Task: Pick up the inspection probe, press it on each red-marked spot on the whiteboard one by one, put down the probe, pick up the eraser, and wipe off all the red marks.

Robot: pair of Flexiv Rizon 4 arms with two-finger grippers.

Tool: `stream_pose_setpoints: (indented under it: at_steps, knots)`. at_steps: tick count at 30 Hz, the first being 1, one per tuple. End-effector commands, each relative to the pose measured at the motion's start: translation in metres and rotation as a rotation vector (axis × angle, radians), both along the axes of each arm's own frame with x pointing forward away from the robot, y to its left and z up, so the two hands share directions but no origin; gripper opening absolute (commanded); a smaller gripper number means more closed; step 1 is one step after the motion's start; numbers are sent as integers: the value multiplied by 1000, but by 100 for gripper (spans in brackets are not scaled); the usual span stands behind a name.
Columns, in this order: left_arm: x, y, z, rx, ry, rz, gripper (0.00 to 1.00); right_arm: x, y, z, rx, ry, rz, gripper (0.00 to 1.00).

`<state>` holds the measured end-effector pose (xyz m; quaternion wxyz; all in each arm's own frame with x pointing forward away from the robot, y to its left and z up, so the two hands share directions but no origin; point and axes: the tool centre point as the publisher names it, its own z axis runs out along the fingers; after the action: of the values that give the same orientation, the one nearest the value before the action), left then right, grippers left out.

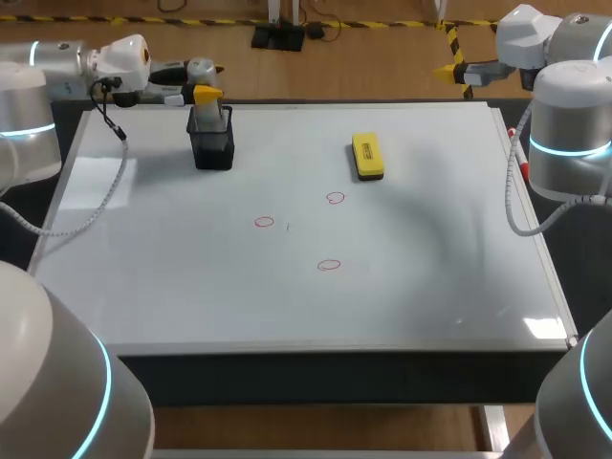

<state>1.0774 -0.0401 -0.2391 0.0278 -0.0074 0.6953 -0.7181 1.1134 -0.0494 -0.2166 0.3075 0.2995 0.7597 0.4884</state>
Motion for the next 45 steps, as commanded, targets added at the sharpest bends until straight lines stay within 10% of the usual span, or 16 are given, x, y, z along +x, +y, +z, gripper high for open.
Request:
stream_pose_setpoints:
  at_steps: [1, 45]
  knots:
    - [-3, -2, 12, 18, 0, 11, 0, 0, 0, 0, -1, 2, 1, 100]
    - [-32, 27, 95, 11, -52, 96, 0, 0, 0, 0, -1, 2, 1, 100]
